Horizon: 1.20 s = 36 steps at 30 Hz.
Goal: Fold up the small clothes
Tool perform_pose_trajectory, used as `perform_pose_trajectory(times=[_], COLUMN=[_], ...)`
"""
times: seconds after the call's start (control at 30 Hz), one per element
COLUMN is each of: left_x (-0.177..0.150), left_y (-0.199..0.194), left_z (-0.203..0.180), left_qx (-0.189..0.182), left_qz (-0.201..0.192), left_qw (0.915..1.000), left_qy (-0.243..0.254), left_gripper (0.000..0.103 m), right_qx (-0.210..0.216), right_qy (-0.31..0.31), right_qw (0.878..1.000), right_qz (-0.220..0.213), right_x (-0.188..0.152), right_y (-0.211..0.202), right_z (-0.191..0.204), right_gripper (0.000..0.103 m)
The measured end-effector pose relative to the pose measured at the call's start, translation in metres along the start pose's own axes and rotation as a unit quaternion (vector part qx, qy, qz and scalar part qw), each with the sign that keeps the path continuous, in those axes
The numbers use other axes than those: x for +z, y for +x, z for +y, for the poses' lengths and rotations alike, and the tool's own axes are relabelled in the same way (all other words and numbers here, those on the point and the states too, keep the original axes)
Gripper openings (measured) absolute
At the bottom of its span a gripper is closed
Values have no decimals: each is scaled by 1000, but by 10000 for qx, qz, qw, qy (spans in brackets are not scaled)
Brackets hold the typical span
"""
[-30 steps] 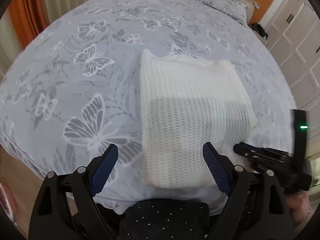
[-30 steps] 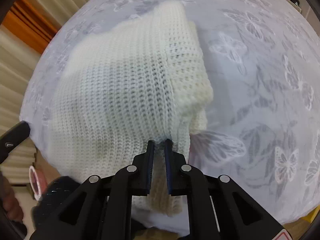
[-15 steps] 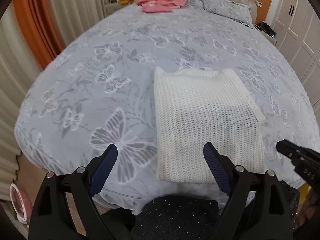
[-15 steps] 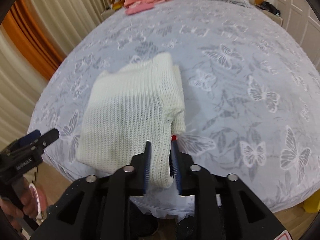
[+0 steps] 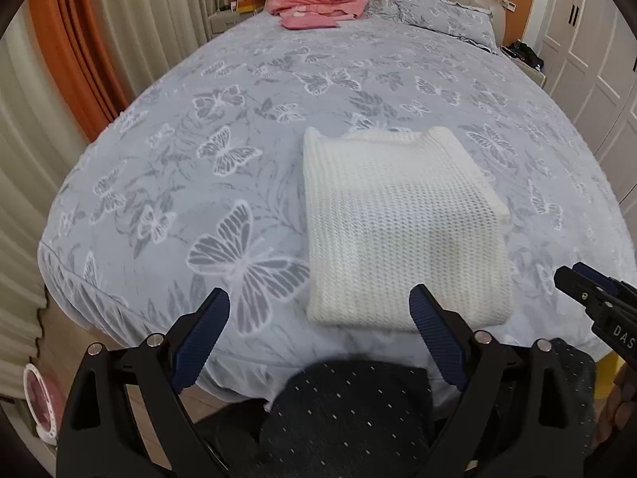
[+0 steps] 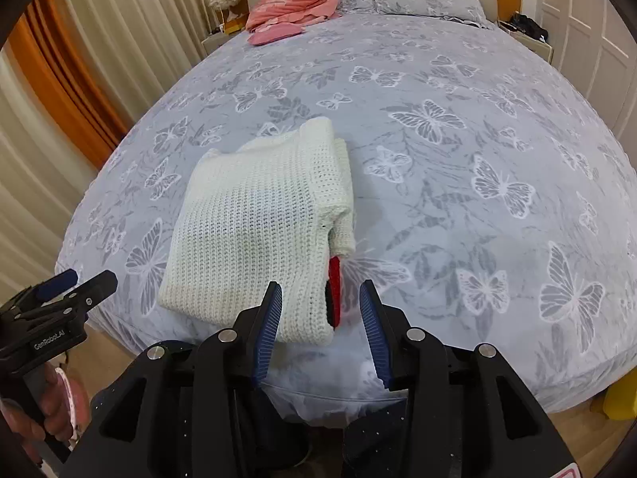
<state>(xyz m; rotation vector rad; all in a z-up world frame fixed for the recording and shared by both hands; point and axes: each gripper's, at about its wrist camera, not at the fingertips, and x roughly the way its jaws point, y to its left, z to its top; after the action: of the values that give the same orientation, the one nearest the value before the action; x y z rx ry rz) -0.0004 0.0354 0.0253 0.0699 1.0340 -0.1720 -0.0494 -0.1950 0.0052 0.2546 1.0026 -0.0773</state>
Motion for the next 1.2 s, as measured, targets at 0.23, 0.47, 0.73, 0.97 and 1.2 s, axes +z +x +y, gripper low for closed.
perform_pose_trajectory(times=[0.23, 0.47, 0.73, 0.97, 1.2], left_x=[-10, -39, -68, -74, -79], left_y=[-20, -16, -14, -13, -13], left_z=[-13, -26, -34, -25, -29], left_qx=[88, 122, 336, 385, 533], left_qz=[-376, -502, -622, -702, -732], left_qw=[9992, 9985, 9971, 9968, 9958], left_qy=[122, 193, 268, 27, 99], left_gripper=[92, 93, 93, 94, 94], right_qx=[-302, -787, -816, -953, -1066], right_qy=[19, -368, -152, -305, -484], right_qw=[9983, 9932, 9940, 9919, 9886], right_qz=[-497, -781, -716, -787, -942], right_x=[-22, -54, -77, -86, -92], right_y=[-25, -23, -23, -22, -25], right_z=[1, 3, -8, -2, 7], right_gripper=[61, 69, 75, 75, 75])
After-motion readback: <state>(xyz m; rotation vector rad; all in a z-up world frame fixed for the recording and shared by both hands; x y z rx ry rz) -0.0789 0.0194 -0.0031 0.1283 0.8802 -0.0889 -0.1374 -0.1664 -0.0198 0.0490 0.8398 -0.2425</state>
